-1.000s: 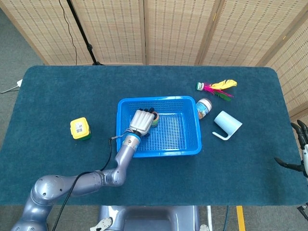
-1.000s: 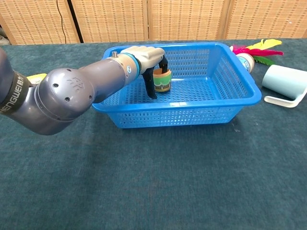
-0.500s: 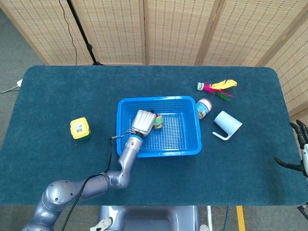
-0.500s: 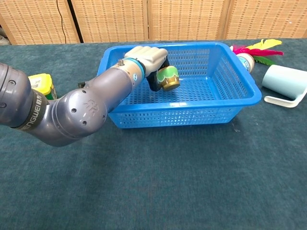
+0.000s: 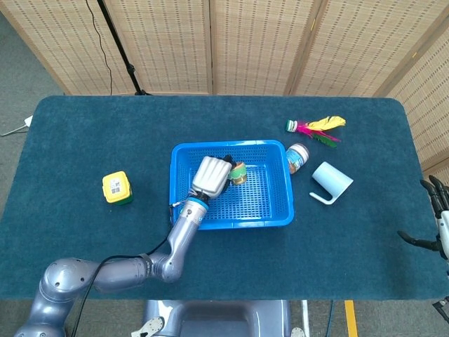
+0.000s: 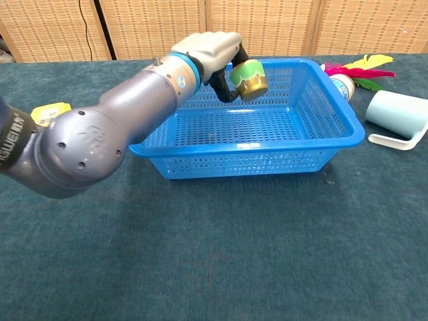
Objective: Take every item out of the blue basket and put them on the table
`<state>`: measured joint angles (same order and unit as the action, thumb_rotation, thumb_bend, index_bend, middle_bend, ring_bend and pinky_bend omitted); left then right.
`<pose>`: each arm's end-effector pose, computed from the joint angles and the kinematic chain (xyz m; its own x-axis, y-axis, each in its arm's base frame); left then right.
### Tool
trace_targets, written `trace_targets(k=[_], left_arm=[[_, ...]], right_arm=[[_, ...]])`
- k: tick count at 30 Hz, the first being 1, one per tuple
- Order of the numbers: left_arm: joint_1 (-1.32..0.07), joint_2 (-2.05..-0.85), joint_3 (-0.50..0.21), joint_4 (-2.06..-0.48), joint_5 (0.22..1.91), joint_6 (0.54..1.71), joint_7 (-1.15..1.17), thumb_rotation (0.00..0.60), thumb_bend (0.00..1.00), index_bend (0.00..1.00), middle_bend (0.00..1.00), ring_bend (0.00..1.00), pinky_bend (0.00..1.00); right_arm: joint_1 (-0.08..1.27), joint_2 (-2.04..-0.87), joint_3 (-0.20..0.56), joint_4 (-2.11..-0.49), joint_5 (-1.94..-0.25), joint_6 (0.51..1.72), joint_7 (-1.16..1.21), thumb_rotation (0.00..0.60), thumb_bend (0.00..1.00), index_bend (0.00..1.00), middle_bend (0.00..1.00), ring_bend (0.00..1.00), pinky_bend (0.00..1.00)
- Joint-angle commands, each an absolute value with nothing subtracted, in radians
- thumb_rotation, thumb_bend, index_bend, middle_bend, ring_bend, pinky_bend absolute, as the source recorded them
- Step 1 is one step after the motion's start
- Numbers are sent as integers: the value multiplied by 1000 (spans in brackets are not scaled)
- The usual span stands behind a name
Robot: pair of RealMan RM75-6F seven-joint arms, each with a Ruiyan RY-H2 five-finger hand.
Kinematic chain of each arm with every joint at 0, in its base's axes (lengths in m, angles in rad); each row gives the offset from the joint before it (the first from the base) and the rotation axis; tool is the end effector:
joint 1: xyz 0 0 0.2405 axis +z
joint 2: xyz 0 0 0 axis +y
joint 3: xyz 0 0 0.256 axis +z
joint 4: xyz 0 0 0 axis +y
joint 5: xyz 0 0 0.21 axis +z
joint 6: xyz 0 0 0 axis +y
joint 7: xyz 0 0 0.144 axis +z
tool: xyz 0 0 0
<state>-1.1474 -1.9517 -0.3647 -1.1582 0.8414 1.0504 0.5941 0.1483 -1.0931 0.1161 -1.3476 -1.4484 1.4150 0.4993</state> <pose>0.0095 0.3856 -0.0889 0.4208 0.0909 0.9026 0.8401 -0.4145 -0.3499 -0.3535 -0.2207 0.2077 0.1774 0.0612 0.9822 -0.9841 0.0030 0.1776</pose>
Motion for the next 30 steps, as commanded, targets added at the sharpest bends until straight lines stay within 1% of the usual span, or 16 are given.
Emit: trace_targets(k=[1,4,8,11,15,19,23,27,30], left_arm=[[-1041,-1763,-363,-1429,930,1165,568,600,610,793,528,525,530],[-977,-1657,-355,-1554,964,1217,554,600,609,793,528,525,530],[-890,-1529,-343,-1666,1000,1263,499,600,607,792,528,525,530],[-823,-1441,-330,-1708,1024,1282,428,600,605,791,528,524,530],[-754,-1364,-316,-1701,1036,1283,326,600,603,787,528,523,530],[-701,-1328,-292,-1631,1040,1259,228,600,602,782,528,522,530],[-673,-1349,-265,-1508,1031,1204,139,600,601,775,528,521,530],[-672,-1421,-248,-1351,1014,1141,84,600,591,755,527,514,530],[-691,-1510,-243,-1200,1008,1068,30,600,585,737,515,499,530]], right_arm=[[145,-1089,113,-1358,-1459,1425,496,600,0,0,0,0,0],[141,-1085,109,-1373,-1475,1437,492,600,0,0,0,0,0],[138,-1079,104,-1387,-1494,1452,485,600,0,0,0,0,0],[136,-1077,100,-1397,-1504,1457,480,600,0,0,0,0,0],[135,-1075,96,-1410,-1517,1466,469,600,0,0,0,0,0],[131,-1072,93,-1422,-1527,1477,453,600,0,0,0,0,0],[129,-1070,89,-1433,-1535,1484,439,600,0,0,0,0,0],[132,-1071,82,-1441,-1548,1481,427,600,0,0,0,0,0],[139,-1078,75,-1442,-1556,1467,412,600,0,0,0,0,0]])
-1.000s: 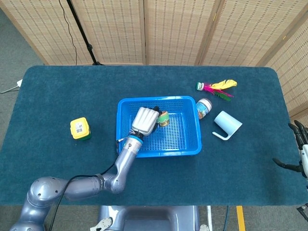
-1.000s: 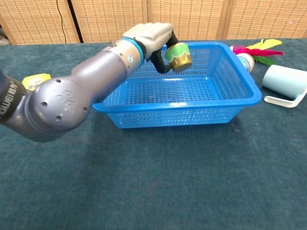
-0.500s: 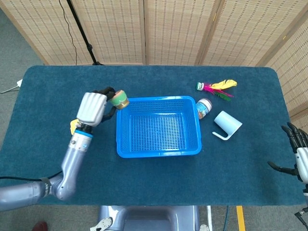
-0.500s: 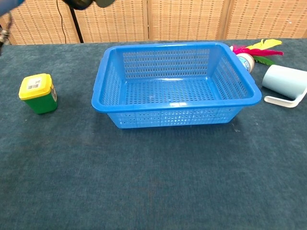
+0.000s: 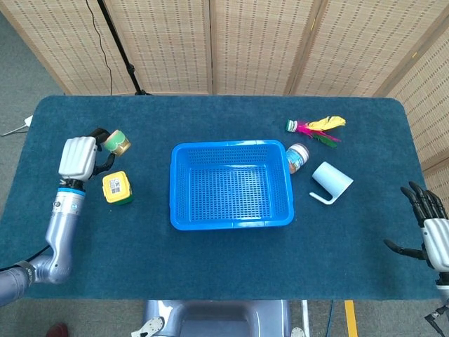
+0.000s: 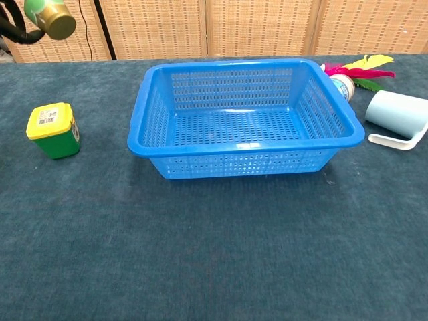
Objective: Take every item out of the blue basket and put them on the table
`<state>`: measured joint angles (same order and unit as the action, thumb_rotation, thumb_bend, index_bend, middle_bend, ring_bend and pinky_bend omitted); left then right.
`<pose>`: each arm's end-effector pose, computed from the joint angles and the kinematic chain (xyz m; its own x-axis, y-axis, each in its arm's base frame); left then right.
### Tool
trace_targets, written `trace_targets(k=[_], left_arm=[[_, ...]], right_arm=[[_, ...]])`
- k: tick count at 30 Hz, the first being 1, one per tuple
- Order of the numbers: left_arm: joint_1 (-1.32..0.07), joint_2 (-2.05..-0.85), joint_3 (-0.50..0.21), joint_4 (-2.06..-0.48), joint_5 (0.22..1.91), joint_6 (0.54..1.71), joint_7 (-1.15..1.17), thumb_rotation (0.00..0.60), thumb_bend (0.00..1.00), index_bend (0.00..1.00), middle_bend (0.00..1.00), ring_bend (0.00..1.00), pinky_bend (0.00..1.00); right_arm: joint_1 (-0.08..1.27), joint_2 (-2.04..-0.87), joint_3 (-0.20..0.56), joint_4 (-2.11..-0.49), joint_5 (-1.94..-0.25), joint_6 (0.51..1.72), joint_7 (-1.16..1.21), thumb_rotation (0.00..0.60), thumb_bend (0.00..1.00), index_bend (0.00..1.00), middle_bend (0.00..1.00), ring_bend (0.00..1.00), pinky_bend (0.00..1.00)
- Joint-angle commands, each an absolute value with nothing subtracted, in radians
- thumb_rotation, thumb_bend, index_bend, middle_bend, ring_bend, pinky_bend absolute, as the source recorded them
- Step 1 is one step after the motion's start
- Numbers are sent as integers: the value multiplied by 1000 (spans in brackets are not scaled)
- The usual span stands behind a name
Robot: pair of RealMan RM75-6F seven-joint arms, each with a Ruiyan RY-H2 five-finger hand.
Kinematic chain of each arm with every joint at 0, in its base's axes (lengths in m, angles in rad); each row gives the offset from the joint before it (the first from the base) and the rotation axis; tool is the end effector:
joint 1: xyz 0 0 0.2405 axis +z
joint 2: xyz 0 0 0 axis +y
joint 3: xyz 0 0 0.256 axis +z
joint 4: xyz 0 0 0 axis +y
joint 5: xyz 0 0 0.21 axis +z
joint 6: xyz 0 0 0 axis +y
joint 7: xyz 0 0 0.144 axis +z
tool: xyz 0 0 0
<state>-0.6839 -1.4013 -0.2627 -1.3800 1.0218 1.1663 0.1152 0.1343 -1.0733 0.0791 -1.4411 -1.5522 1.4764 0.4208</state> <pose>-0.2039 0.3902 0.0958 0.2716 -0.0383 0.9616 0.9573 -0.0924 -0.2741 -0.3280 -0.2061 0.1938 0.2014 0.0244 0.9792 -0.9742 -0.0986 0.2028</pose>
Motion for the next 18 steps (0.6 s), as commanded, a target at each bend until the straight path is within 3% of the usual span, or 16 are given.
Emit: trace_targets(k=[1,3,7,8,10,13,15,18], left_arm=[[-697,-1534,-244,-1164,1007,1046,13,600,580,724,503,487,530],[-709,-1570,-245,-1114,1003,1012,-8,600,545,643,416,411,526],[-745,-1660,-252,-987,994,920,-42,600,409,289,107,192,442],[-754,-1677,-253,-965,990,897,-46,600,350,167,42,119,398],[-765,-1697,-258,-938,981,862,-49,600,206,25,0,22,271],[-775,-1700,-264,-938,978,804,-71,600,22,0,0,0,61],[-769,-1679,-271,-974,1004,808,-110,600,0,0,0,0,6],[-743,-1632,-278,-1042,1065,876,-158,600,0,0,0,0,0]], right_arm=[[141,-1080,72,-1441,-1556,1461,409,600,0,0,0,0,0],[145,-1083,70,-1441,-1556,1452,405,600,0,0,0,0,0],[154,-1089,67,-1436,-1551,1429,402,600,0,0,0,0,0],[156,-1090,66,-1435,-1549,1423,403,600,0,0,0,0,0],[160,-1092,66,-1431,-1546,1415,406,600,0,0,0,0,0],[164,-1095,65,-1424,-1541,1402,408,600,0,0,0,0,0],[166,-1095,64,-1422,-1540,1399,411,600,0,0,0,0,0],[165,-1093,63,-1424,-1544,1403,416,600,0,0,0,0,0]])
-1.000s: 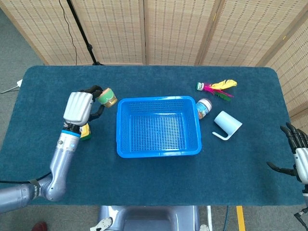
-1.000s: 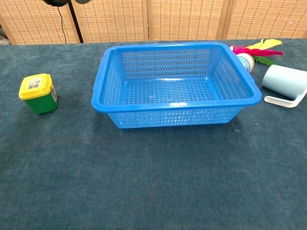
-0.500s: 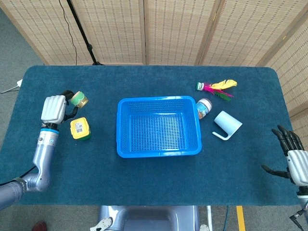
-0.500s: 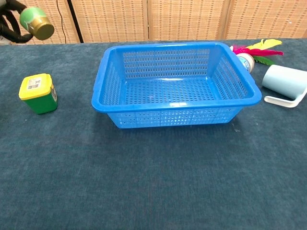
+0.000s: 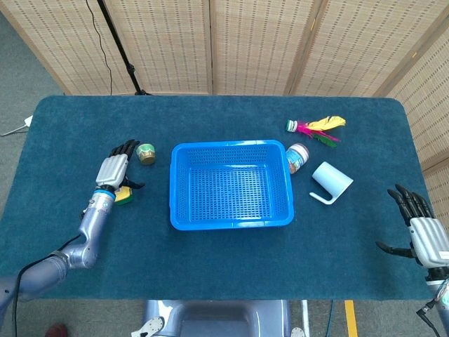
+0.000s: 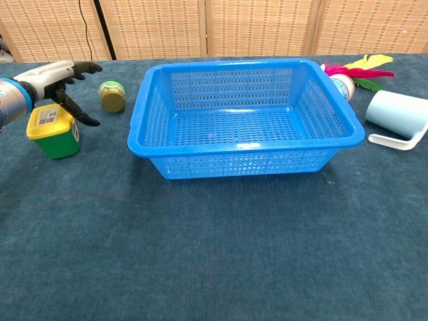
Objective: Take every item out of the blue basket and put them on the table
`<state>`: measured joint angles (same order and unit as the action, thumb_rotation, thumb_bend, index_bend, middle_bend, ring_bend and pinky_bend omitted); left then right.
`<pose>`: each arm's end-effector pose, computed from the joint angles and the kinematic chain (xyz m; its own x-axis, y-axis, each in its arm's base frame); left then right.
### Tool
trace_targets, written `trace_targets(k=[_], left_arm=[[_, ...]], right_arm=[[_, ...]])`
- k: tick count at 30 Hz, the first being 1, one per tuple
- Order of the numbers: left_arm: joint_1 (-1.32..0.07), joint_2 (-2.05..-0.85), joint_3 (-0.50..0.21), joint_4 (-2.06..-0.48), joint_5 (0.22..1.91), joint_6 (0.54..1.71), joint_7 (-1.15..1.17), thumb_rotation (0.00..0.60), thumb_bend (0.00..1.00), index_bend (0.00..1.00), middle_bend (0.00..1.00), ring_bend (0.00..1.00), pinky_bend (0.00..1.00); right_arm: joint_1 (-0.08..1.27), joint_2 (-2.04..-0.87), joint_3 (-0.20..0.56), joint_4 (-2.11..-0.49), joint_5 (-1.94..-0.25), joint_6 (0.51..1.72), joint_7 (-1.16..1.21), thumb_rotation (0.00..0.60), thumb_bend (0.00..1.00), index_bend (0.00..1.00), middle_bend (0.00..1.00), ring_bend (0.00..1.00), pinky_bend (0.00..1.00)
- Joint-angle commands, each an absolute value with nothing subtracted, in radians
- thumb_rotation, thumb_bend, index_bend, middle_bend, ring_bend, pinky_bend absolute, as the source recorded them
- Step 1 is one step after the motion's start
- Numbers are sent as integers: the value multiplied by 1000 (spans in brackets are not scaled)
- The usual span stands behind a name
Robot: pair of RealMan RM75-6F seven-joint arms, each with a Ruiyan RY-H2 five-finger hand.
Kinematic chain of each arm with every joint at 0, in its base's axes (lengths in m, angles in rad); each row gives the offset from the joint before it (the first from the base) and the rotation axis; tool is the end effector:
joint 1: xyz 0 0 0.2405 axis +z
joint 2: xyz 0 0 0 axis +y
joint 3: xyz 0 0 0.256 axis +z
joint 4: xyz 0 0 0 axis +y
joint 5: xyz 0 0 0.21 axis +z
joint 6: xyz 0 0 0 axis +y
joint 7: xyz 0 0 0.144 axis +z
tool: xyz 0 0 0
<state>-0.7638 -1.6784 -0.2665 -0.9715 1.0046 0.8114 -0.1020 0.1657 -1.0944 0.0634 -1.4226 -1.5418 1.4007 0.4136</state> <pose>-0.2278 0.4174 -0.0021 0.1432 0.2515 0.9572 0.9894 -0.0130 -0.1446 -0.3328 -0.2141 0.1786 0.2124 -0.0483 0.9760 -0.9746 -0.0838 0.2079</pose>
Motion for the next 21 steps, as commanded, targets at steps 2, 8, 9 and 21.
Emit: trace_targets(k=[2,8,9,21], left_arm=[[-717,-1582,-278,-1114,1102,925,-181,600,0,0,0,0,0],[-610,-1401,-258,-1359,1172,1089,-132,600,0,0,0,0,0],[-590,-1374,-252,-1395,1177,1113,-115,600,0,0,0,0,0],[-298,-1255,-108,-1566,1194,1416,-10,600,0,0,0,0,0]], right_arm=[[164,-1090,62,-1428,-1549,1410,422,600,0,0,0,0,0],[154,-1077,59,-1444,-1569,1444,439,600,0,0,0,0,0],[153,-1074,59,-1447,-1571,1450,442,600,0,0,0,0,0],[127,-1094,101,-1413,-1534,1535,315,600,0,0,0,0,0]])
